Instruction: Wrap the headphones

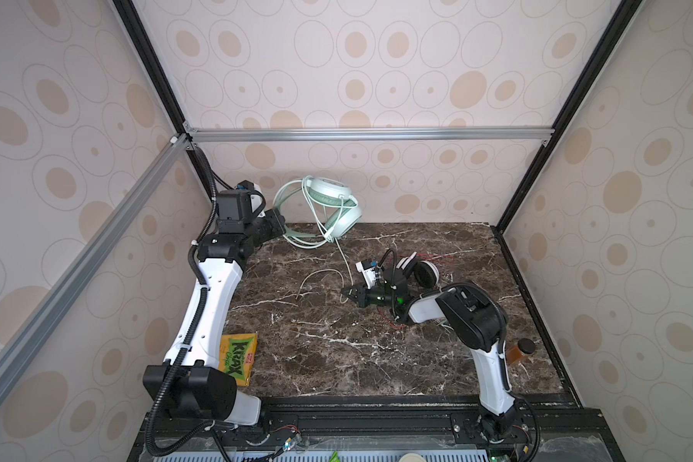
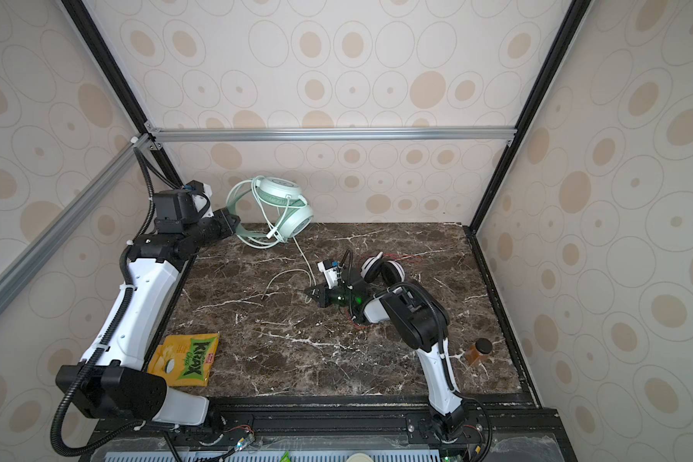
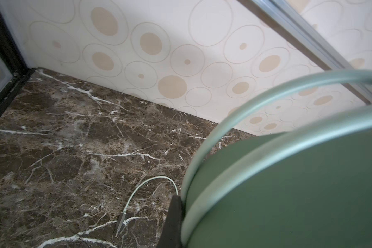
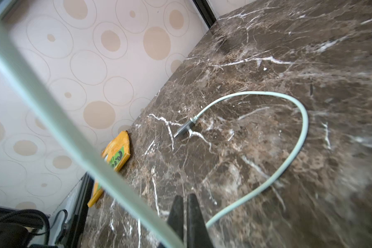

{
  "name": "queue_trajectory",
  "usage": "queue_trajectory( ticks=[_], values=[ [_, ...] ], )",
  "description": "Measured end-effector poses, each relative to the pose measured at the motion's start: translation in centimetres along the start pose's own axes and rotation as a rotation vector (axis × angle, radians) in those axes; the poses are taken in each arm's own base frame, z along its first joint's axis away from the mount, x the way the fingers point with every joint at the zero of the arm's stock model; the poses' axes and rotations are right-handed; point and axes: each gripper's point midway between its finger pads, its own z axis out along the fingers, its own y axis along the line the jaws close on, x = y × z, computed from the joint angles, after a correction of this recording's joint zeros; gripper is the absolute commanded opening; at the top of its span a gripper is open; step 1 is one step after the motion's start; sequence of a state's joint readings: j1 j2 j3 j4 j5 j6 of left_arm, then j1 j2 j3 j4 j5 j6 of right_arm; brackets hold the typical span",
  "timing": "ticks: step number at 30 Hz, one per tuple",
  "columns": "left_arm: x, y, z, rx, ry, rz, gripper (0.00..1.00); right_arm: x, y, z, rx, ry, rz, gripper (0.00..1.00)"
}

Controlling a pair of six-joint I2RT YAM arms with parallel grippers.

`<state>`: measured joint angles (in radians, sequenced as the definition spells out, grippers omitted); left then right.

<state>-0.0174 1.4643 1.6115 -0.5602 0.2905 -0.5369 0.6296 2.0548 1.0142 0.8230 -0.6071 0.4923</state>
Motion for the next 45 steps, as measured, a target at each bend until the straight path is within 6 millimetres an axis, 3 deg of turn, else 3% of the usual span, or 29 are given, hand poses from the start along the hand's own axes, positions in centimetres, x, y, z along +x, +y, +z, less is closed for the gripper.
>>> queue_trajectory(
  ticks=[5, 9, 16, 24, 27, 34, 39, 45],
  values=[
    [-0.9, 2.9, 0.8, -0.144, -0.041, -0.085, 0.00, -1.1, 5.3, -2.3, 0.046, 0.057, -0.176, 0.00],
    [-1.3, 4.7, 0.4, -0.246, -0.073, -0.126, 0.00, -0.5, 9.0, -3.2, 0.082, 0.136, -0.322, 0.00],
    [0.1, 7.1, -0.1, -0.380, -0.049, -0.125, 0.00, 0.0, 11.4, -5.5, 0.209, 0.234, -0.532, 0.00],
    [3.3, 9.3, 0.6, -0.513, 0.006, -0.065, 0.00, -4.4, 13.4, -8.5, 0.384, 0.272, -0.783, 0.00],
    [4.6, 8.9, 0.7, -0.565, 0.021, 0.017, 0.00, -6.4, 13.7, -9.6, 0.456, 0.292, -0.857, 0.00],
    [5.7, 5.6, 0.2, -0.639, -0.006, 0.251, 0.00, -11.1, 14.6, -12.1, 0.595, 0.303, -1.024, 0.00],
    [5.9, 3.5, -0.3, -0.689, -0.040, 0.416, 0.00, -11.2, 13.5, -12.2, 0.652, 0.357, -1.113, 0.00],
    [7.3, 2.7, 0.1, -0.711, -0.011, 0.603, 0.00, -11.6, 12.5, -11.5, 0.684, 0.384, -1.192, 0.00]
  ],
)
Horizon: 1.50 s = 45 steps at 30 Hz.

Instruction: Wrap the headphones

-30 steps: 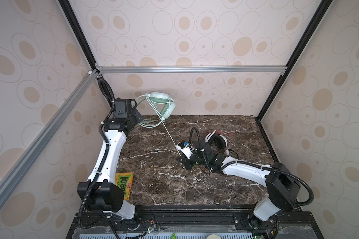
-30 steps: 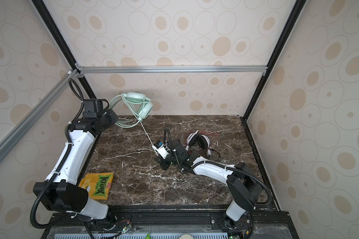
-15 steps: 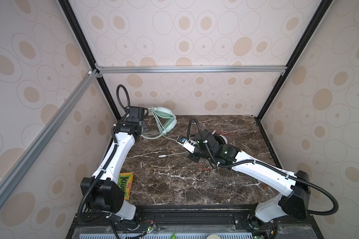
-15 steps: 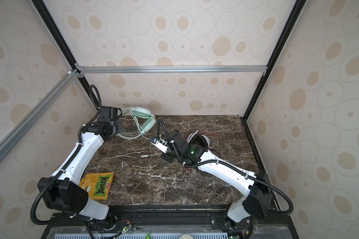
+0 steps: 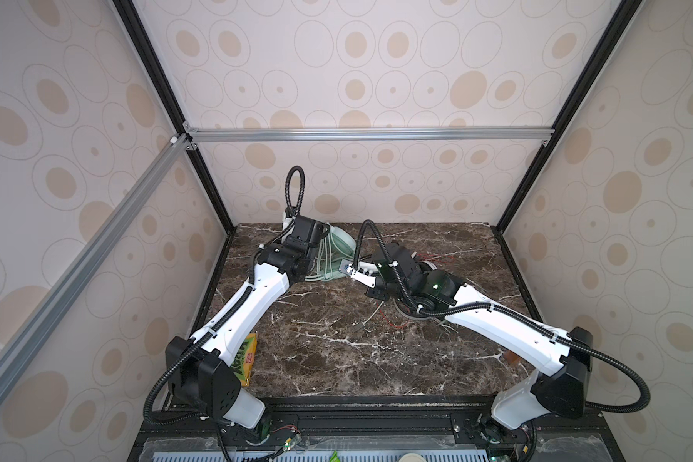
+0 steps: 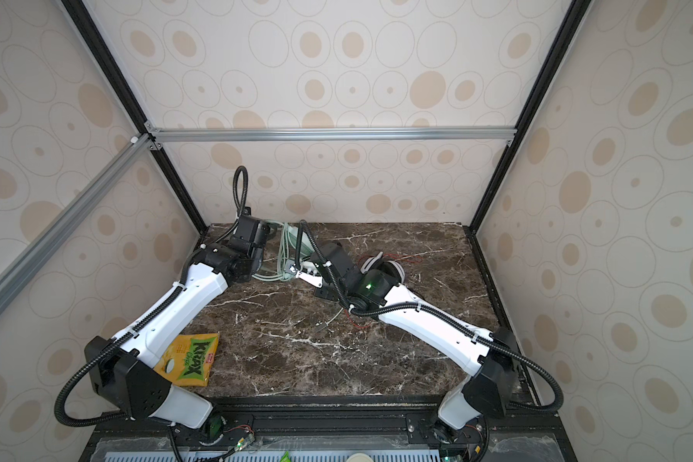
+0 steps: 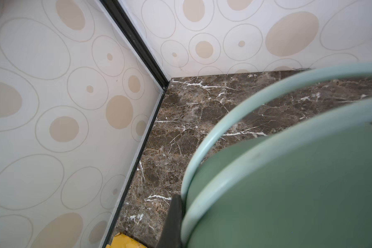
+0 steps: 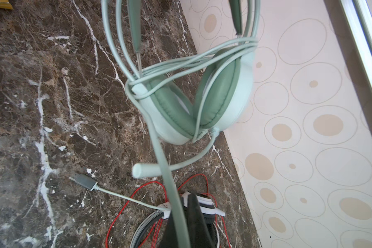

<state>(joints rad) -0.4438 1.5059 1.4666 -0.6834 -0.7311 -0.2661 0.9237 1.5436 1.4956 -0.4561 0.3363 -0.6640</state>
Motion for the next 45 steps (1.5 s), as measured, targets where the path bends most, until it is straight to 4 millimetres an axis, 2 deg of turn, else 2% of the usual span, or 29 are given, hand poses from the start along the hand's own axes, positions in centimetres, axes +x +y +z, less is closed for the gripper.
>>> queue_trajectory(
  ticks=[7, 14, 23, 29, 32, 37, 39, 45],
  values=[
    [1.9, -2.9, -0.8, 0.162, 0.000, 0.161, 0.00, -0.8, -1.5, 2.0, -0.037, -0.056, 0.034, 0.00],
    [1.8, -4.0, -3.4, 0.324, -0.060, 0.208, 0.00, -0.9, -3.7, 4.6, -0.141, -0.149, 0.186, 0.00],
    [2.8, -5.7, -3.9, 0.411, -0.077, 0.225, 0.00, 0.1, -3.9, 6.9, -0.275, -0.196, 0.342, 0.00],
    [2.5, -5.8, -3.9, 0.417, -0.089, 0.216, 0.00, 0.3, -4.5, 7.5, -0.313, -0.211, 0.409, 0.00],
    [2.4, -6.0, -4.0, 0.427, -0.092, 0.214, 0.00, 0.4, -4.7, 7.6, -0.321, -0.215, 0.433, 0.07],
    [2.3, -6.3, -4.2, 0.441, -0.098, 0.212, 0.00, 0.3, -5.2, 7.6, -0.320, -0.222, 0.457, 0.12],
    [2.3, -6.4, -4.3, 0.449, -0.099, 0.213, 0.00, 0.3, -5.4, 7.6, -0.314, -0.223, 0.465, 0.18],
    [3.0, -6.9, -4.6, 0.473, -0.082, 0.245, 0.00, 0.8, -8.0, 7.9, -0.252, -0.234, 0.511, 0.21]
  ],
)
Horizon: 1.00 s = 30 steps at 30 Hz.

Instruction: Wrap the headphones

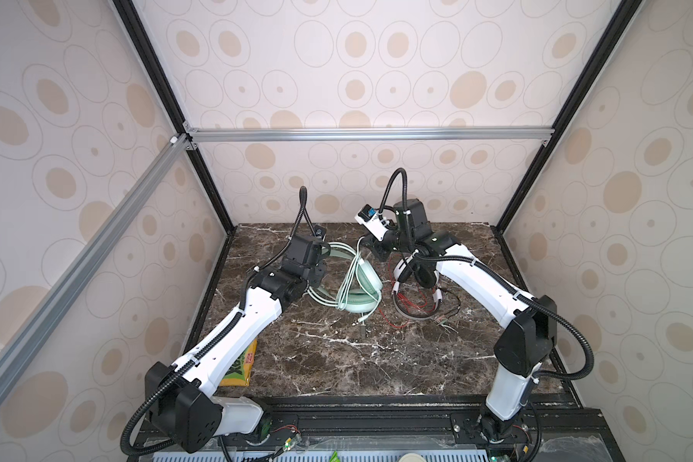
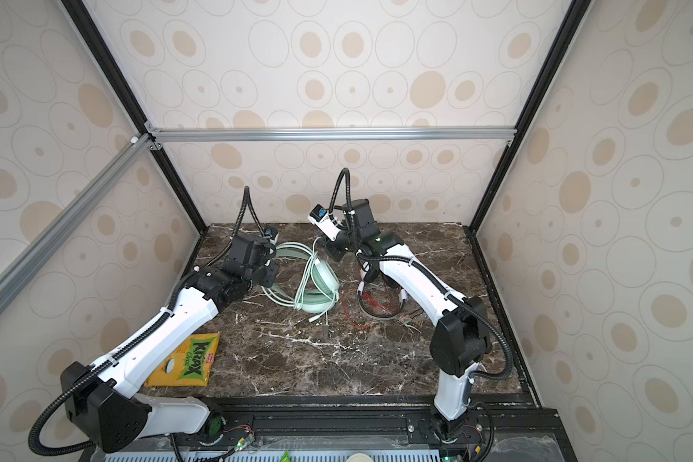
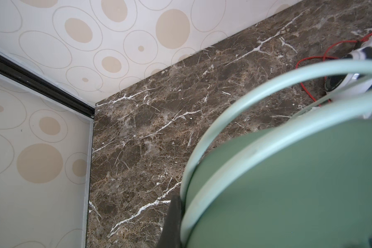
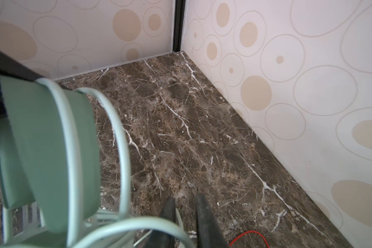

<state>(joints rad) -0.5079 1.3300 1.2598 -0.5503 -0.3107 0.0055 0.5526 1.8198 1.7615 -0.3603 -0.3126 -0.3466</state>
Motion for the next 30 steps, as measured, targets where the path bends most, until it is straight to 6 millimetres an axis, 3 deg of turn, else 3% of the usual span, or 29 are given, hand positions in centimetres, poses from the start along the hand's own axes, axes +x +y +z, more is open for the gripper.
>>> queue_trajectory(
  ticks=[8, 15, 19, 24, 30],
  values=[
    [0.4, -0.7, -0.2, 0.038, 0.014, 0.013, 0.00, 0.8, -3.5, 0.6, 0.034, -0.026, 0.123, 0.20],
    [-0.2, -0.5, -1.3, 0.056, 0.023, 0.012, 0.00, 1.9, -4.2, 1.2, 0.022, -0.026, 0.210, 0.21],
    [-2.7, 0.4, -2.7, 0.046, -0.009, -0.017, 0.00, 2.9, -3.9, 1.7, 0.007, -0.021, 0.250, 0.27],
    [-6.4, 2.1, -4.5, 0.024, -0.072, -0.107, 0.00, 6.5, -3.7, 2.3, -0.009, 0.028, 0.352, 0.30],
    [-9.8, 3.7, -6.4, 0.015, -0.125, -0.210, 0.00, 10.7, -5.0, 0.6, -0.048, 0.020, 0.559, 0.37]
  ],
)
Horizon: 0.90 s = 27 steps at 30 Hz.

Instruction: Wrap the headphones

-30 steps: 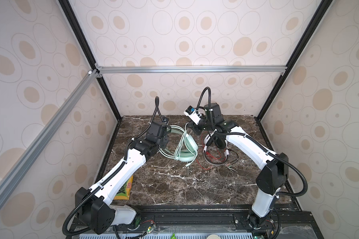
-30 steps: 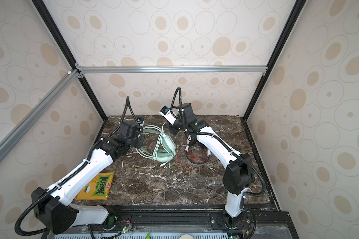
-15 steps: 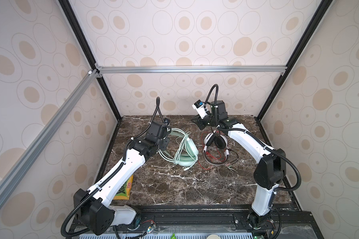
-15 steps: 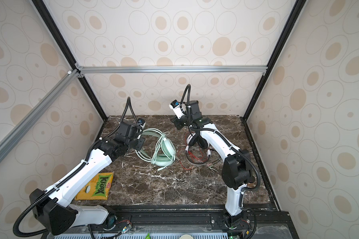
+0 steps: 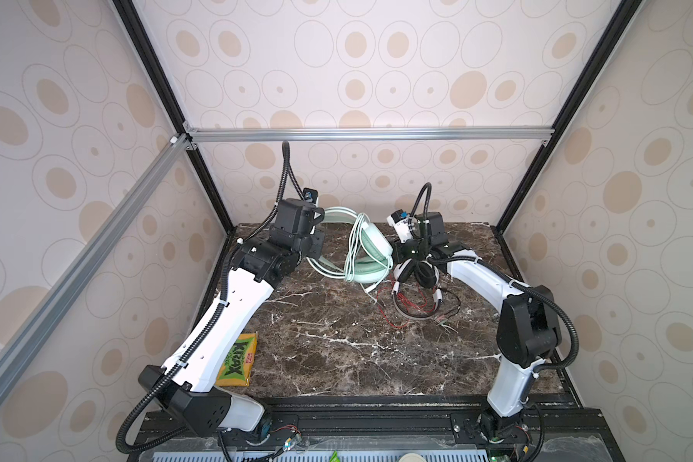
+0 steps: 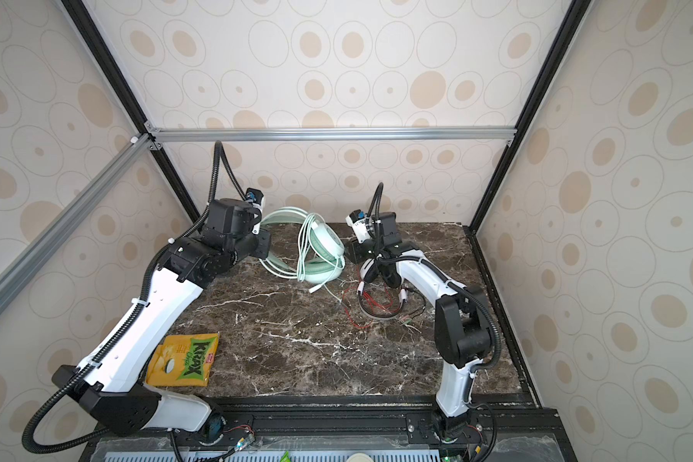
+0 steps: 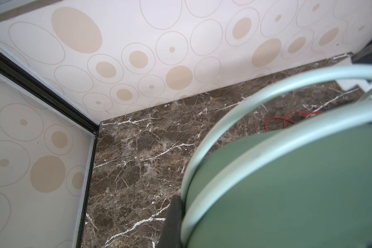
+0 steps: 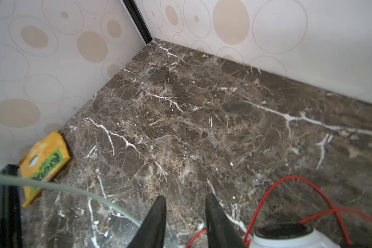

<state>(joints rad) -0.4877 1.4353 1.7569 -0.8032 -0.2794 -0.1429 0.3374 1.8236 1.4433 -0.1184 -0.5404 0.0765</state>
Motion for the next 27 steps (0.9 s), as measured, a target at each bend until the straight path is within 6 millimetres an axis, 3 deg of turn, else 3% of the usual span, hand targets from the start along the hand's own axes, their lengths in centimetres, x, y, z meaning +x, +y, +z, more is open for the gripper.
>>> queue_trajectory(
  ticks=[4, 13, 17, 21, 27],
  values=[
    [-1.5, 0.1, -0.3, 0.005, -0.014, -0.047, 0.00, 1.9, -0.6, -1.3, -0.044, -0.012, 0.077, 0.38],
    [-2.5, -0.3, -0.4, 0.047, -0.005, -0.103, 0.00, 7.0, 3.0, -1.0, -0.184, 0.041, 0.106, 0.39],
    [-3.4, -0.5, -0.9, 0.066, -0.022, -0.127, 0.00, 9.0, 4.5, -0.3, -0.212, 0.078, 0.089, 0.54],
    [-4.0, -0.6, -1.5, 0.081, -0.038, -0.144, 0.00, 9.8, 6.7, 0.5, -0.242, 0.095, 0.011, 0.67],
    [-4.5, -0.8, -1.7, 0.102, -0.047, -0.159, 0.00, 10.6, 8.2, 2.3, -0.239, 0.107, -0.094, 0.69]
  ],
)
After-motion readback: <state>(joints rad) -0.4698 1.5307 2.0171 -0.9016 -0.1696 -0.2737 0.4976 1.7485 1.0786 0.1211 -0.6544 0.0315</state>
